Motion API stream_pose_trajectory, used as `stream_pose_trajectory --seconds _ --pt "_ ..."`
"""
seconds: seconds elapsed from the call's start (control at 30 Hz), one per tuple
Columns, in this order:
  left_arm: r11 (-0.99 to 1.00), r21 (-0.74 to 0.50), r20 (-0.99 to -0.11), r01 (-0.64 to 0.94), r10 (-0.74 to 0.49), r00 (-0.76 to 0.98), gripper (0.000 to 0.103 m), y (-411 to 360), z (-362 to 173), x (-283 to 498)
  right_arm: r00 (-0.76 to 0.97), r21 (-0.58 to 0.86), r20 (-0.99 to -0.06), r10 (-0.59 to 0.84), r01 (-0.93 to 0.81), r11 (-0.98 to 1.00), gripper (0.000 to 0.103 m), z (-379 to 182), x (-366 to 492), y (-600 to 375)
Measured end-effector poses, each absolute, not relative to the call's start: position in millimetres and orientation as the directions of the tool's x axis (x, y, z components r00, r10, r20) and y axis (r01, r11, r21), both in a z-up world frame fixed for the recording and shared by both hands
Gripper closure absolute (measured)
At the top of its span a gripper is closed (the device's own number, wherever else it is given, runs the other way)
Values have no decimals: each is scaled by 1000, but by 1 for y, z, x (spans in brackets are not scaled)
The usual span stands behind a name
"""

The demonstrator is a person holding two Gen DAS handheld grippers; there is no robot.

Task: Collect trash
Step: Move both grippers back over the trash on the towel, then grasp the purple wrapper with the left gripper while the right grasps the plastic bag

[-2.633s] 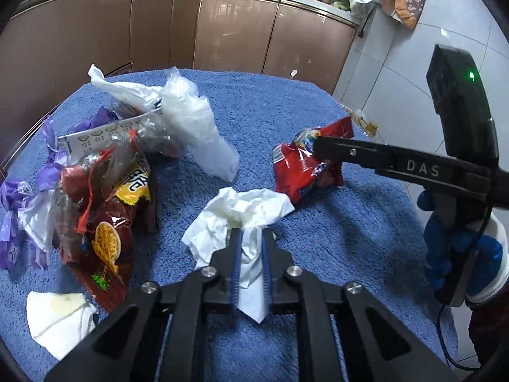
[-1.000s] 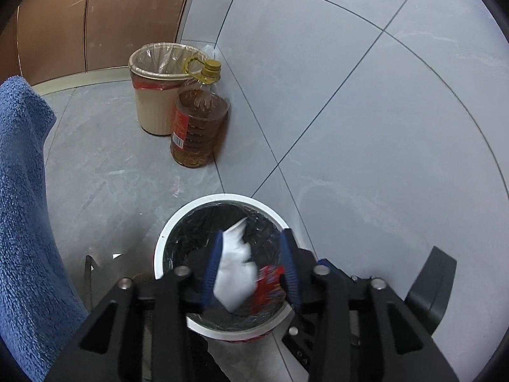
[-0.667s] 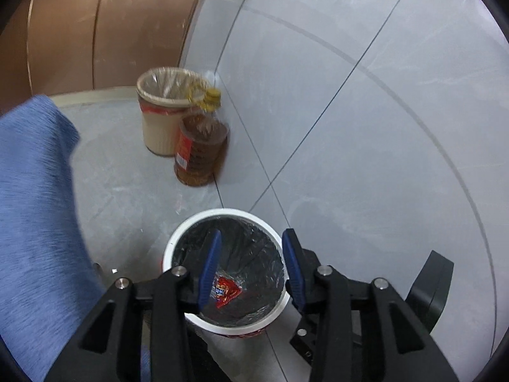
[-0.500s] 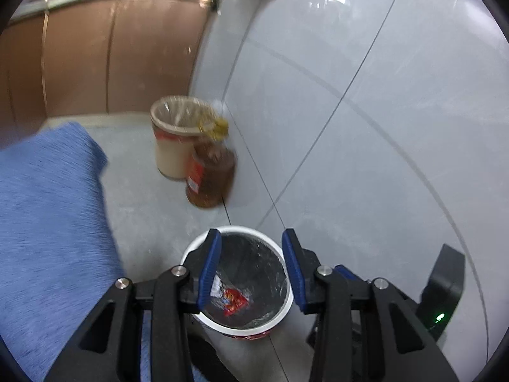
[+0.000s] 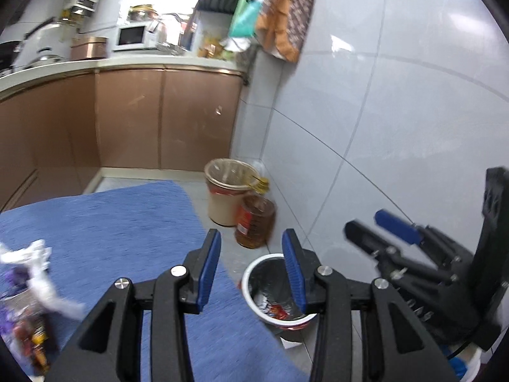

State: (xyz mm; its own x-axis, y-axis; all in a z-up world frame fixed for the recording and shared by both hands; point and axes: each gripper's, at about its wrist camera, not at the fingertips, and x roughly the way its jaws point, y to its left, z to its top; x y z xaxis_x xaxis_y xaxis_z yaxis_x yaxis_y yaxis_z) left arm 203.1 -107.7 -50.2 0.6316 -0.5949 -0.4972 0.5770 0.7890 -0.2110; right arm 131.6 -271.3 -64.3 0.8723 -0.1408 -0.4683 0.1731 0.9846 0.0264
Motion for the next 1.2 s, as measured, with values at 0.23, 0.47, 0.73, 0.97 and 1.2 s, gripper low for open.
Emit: stream_pose_trajectory --seconds 0.23,0.47,0.73,0.97,1.2 --pt "837 -229 -457 496 -543 705 59 -21 -37 177 923 -2 -383 -47 50 999 49 -16 103 -217" --pt "889 -231 -450 395 -457 767 59 61 -44 157 944 -32 -330 32 -45 998 47 17 77 -173" --pt "930 -267 -509 252 -358 783 59 146 -83 165 913 31 -365 180 -181 983 44 18 100 -136" --pt "943 -311 -581 121 -290 761 59 196 -122 196 829 93 -486 275 -264 960 44 -16 156 -113" --pt "932 -354 -670 74 -308 675 59 204 -163 238 722 145 -587 366 -352 925 44 -67 206 -76"
